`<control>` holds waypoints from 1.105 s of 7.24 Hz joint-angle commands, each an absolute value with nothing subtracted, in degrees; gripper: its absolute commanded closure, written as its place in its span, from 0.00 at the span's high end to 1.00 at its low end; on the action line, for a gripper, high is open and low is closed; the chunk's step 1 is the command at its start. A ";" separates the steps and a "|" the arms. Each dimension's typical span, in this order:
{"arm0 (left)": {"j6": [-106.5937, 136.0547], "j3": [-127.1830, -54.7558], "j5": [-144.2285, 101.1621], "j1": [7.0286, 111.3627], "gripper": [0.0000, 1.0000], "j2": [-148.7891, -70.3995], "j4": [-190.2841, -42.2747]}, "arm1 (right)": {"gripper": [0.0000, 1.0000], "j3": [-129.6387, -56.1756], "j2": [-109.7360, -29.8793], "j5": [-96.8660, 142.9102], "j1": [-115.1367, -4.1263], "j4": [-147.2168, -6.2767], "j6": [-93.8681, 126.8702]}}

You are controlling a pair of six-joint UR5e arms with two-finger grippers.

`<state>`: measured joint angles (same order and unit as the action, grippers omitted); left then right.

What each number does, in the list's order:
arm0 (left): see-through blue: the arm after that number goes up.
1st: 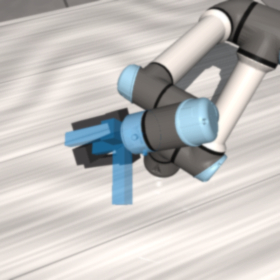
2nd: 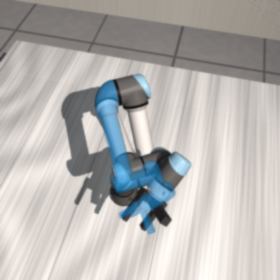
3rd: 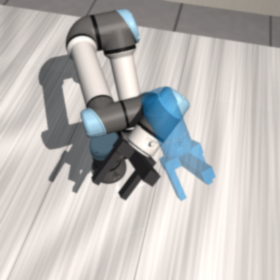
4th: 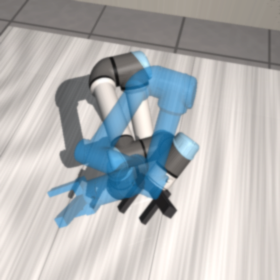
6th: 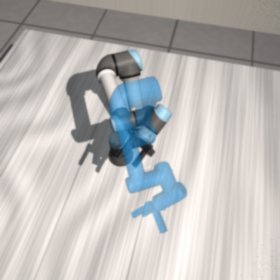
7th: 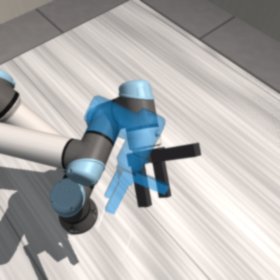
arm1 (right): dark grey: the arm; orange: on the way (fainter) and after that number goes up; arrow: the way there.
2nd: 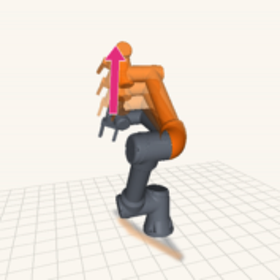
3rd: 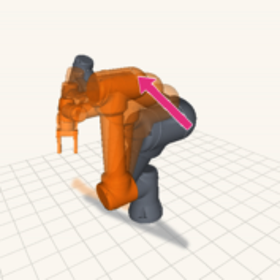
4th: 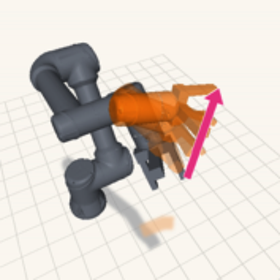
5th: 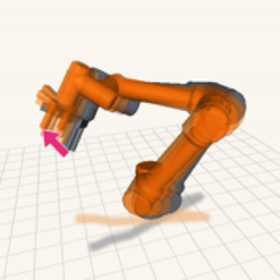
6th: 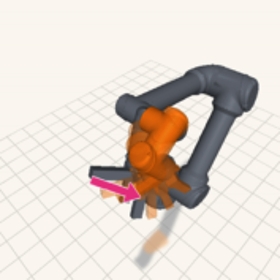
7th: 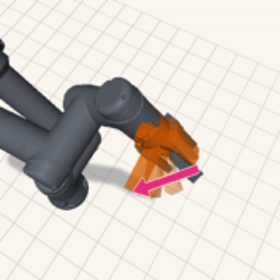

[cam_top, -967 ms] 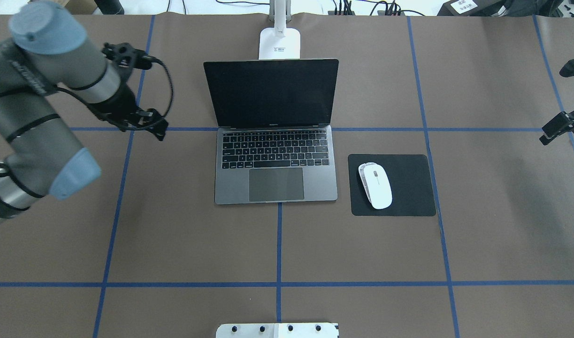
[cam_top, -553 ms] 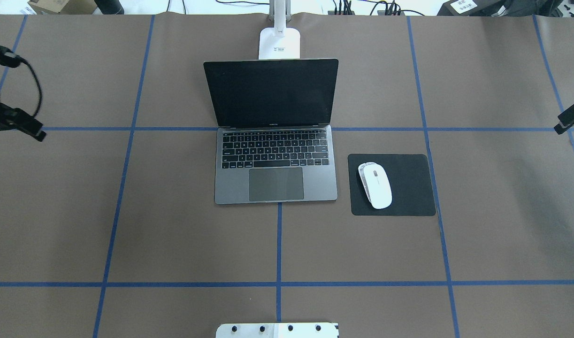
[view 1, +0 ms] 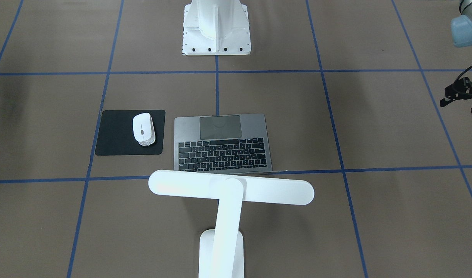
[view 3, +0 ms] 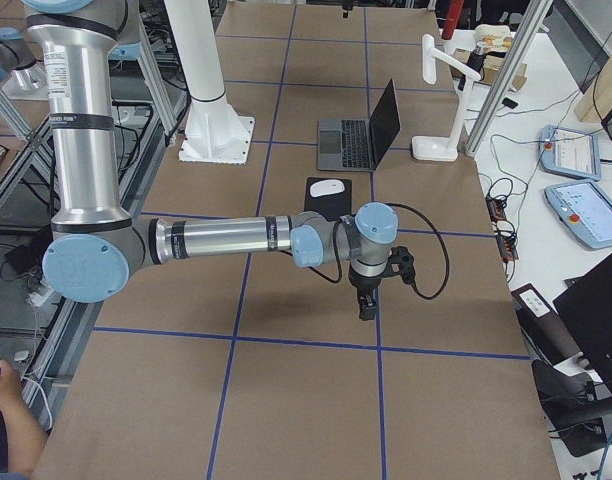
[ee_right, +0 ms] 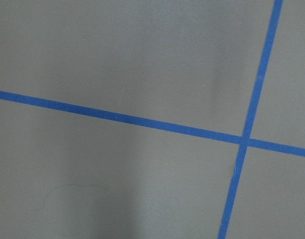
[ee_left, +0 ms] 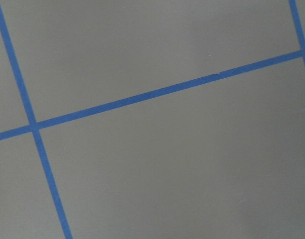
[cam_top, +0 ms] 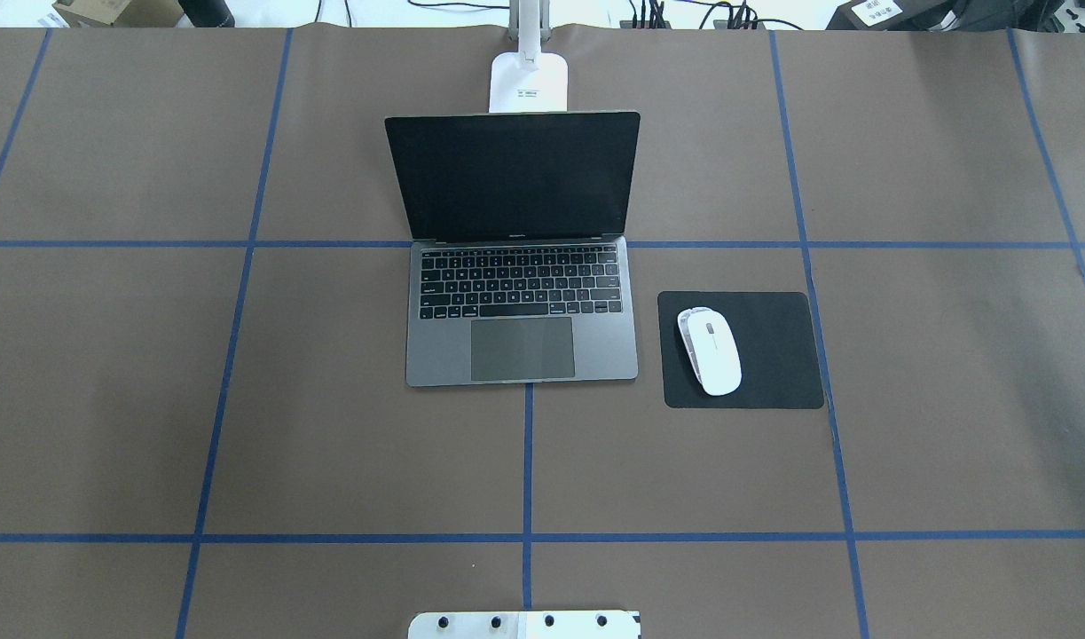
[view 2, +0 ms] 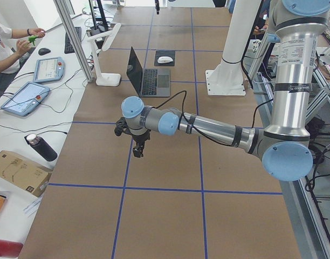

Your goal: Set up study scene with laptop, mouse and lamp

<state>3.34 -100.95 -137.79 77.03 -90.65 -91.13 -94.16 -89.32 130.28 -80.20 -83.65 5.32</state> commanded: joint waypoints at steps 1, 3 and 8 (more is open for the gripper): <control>2.90 -98.81 -136.94 78.65 0.99 -90.00 -91.14 | 0.99 -100.26 -94.11 130.34 -80.95 -83.06 9.73; -2.88 -96.60 -135.70 79.80 0.99 -90.17 -90.97 | 0.99 -101.42 -95.45 132.52 -82.08 -83.06 9.76; -0.27 -95.54 -135.44 80.95 0.99 -89.74 -91.14 | 0.99 -100.72 -95.27 132.28 -82.44 -83.06 9.05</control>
